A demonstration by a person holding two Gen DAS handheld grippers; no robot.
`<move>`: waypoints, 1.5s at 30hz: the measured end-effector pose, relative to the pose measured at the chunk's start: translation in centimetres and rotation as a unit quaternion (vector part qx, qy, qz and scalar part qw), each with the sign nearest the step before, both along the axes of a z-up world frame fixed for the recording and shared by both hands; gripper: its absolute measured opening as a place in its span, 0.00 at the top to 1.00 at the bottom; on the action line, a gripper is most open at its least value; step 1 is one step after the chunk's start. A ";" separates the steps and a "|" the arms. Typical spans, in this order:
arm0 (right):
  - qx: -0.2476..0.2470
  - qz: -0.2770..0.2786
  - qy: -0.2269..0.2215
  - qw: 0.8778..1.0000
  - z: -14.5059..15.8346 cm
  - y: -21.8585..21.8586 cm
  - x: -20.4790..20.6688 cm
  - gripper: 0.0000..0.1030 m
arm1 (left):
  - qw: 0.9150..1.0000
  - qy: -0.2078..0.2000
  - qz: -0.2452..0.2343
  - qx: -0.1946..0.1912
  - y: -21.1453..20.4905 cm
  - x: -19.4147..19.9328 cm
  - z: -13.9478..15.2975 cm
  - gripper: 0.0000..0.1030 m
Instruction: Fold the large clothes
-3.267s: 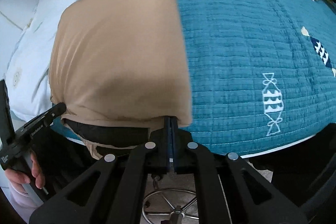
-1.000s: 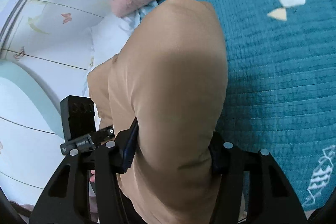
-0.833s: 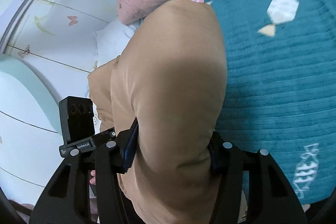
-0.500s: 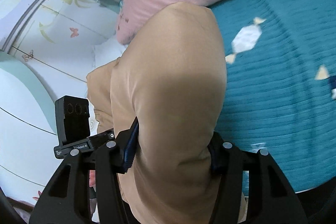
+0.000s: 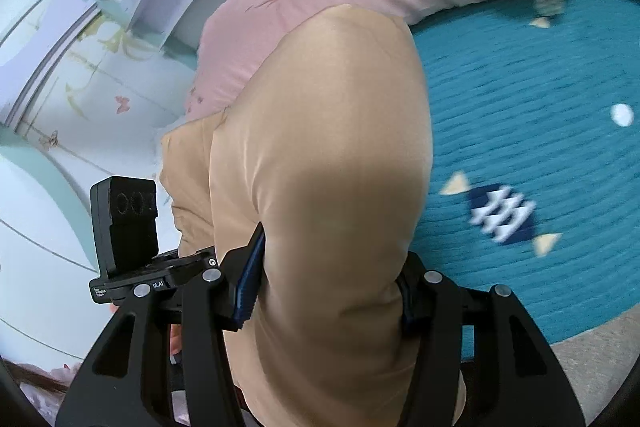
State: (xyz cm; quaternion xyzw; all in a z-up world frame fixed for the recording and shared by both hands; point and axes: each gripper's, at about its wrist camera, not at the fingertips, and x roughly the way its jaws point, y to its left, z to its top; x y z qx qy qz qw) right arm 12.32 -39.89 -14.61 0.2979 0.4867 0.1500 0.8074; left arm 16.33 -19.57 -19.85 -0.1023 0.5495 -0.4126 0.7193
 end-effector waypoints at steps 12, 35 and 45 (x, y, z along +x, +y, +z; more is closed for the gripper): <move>-0.045 -0.029 0.020 0.998 -0.2 -17.1 2.5 0.51 | 0.997 0.052 -0.030 -0.044 -16.1 1.1 -3.5 0.55; -0.190 -0.139 0.163 0.958 -10.3 -30.1 3.4 0.30 | 0.997 -0.006 -0.031 0.073 -19.5 3.5 -13.3 0.48; -0.210 -0.236 0.103 0.943 -3.6 -30.3 -1.1 0.63 | 0.995 -0.040 0.022 0.093 -17.4 4.4 -8.0 0.48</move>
